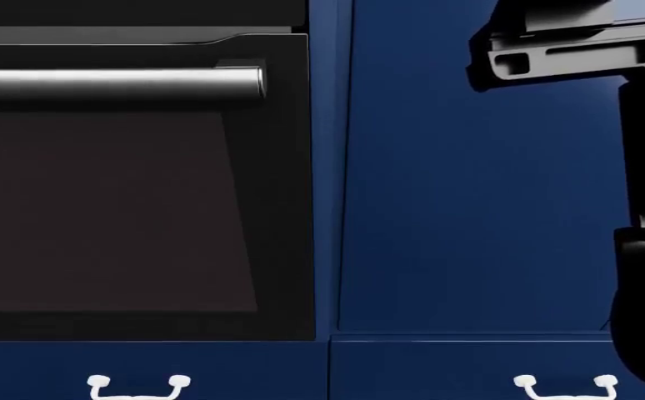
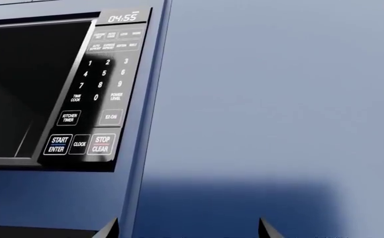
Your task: Open the microwave door
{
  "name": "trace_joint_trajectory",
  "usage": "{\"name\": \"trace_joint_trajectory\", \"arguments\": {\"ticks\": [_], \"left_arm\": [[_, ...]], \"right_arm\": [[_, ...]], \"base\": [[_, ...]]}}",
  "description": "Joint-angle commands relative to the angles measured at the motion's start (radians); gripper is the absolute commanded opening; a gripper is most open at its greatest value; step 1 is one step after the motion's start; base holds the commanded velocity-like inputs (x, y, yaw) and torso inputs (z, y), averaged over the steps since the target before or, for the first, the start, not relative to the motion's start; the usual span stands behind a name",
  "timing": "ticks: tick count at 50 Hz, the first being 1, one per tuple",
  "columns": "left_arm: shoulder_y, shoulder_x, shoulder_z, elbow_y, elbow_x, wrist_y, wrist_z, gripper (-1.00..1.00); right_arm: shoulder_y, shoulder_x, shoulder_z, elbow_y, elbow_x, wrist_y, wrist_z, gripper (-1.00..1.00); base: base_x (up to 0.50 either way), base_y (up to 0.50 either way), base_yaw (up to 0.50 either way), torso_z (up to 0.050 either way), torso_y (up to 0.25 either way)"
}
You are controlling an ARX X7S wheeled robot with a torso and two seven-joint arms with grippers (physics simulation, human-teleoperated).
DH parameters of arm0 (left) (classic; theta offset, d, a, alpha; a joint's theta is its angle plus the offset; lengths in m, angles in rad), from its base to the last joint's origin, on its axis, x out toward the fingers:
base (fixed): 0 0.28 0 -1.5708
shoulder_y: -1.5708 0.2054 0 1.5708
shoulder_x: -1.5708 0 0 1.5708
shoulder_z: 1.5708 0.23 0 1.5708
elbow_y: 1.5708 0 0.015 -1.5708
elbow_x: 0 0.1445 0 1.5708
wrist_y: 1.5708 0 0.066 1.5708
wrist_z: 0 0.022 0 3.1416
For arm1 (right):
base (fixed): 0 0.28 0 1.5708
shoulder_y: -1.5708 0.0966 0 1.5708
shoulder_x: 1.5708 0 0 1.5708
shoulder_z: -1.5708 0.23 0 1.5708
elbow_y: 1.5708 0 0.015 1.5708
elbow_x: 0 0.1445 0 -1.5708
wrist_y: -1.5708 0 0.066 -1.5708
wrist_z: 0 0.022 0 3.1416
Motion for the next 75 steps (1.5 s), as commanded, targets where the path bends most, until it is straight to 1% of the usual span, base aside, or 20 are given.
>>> {"name": "trace_joint_trajectory", "arguments": {"ticks": [1, 10, 22, 30, 35, 51, 58, 70, 75], "left_arm": [[-0.009, 0.000, 0.005, 0.022, -0.036, 0.013, 0.018, 1.00], [0.002, -0.020, 0.018, 0.022, -0.038, 0.026, 0.020, 1.00], [0.009, -0.092, 0.076, -0.009, 0.013, 0.098, 0.059, 1.00], [0.005, -0.113, 0.078, -0.008, 0.014, 0.099, 0.059, 1.00], [-0.016, -0.112, 0.076, -0.011, 0.010, 0.098, 0.054, 1.00], [-0.168, -0.078, 0.090, -0.032, -0.015, 0.106, 0.060, 1.00], [-0.206, -0.062, 0.100, -0.040, -0.027, 0.108, 0.062, 1.00], [-0.217, 0.044, 0.075, -0.030, -0.103, 0.076, 0.039, 1.00], [-0.198, 0.086, 0.059, -0.017, -0.140, 0.057, 0.016, 1.00]], "right_arm": [[-0.003, 0.006, -0.009, 0.003, 0.003, -0.009, 0.007, 1.00], [-0.002, 0.011, -0.015, 0.005, 0.004, -0.016, 0.010, 1.00], [0.011, 0.015, -0.025, 0.006, 0.016, -0.012, 0.022, 1.00], [0.023, 0.015, -0.038, 0.007, 0.019, -0.010, 0.029, 1.00], [0.032, 0.017, -0.038, 0.004, 0.032, -0.004, 0.039, 1.00], [0.043, 0.028, -0.032, -0.001, 0.056, -0.007, 0.057, 1.00], [0.058, 0.030, -0.031, -0.003, 0.077, 0.000, 0.071, 1.00], [0.059, 0.040, -0.026, 0.004, 0.086, -0.013, 0.072, 1.00], [0.050, 0.047, -0.017, 0.000, 0.091, -0.021, 0.076, 1.00]], "base": [[0.00, 0.00, 0.00, 0.000, 0.000], [0.00, 0.00, 0.00, 0.000, 0.001], [0.00, 0.00, 0.00, 0.000, 0.000], [0.00, 0.00, 0.00, 0.000, 0.000], [0.00, 0.00, 0.00, 0.000, 0.000], [0.00, 0.00, 0.00, 0.000, 0.000], [0.00, 0.00, 0.00, 0.000, 0.000], [0.00, 0.00, 0.00, 0.000, 0.000], [0.00, 0.00, 0.00, 0.000, 0.000]]}}
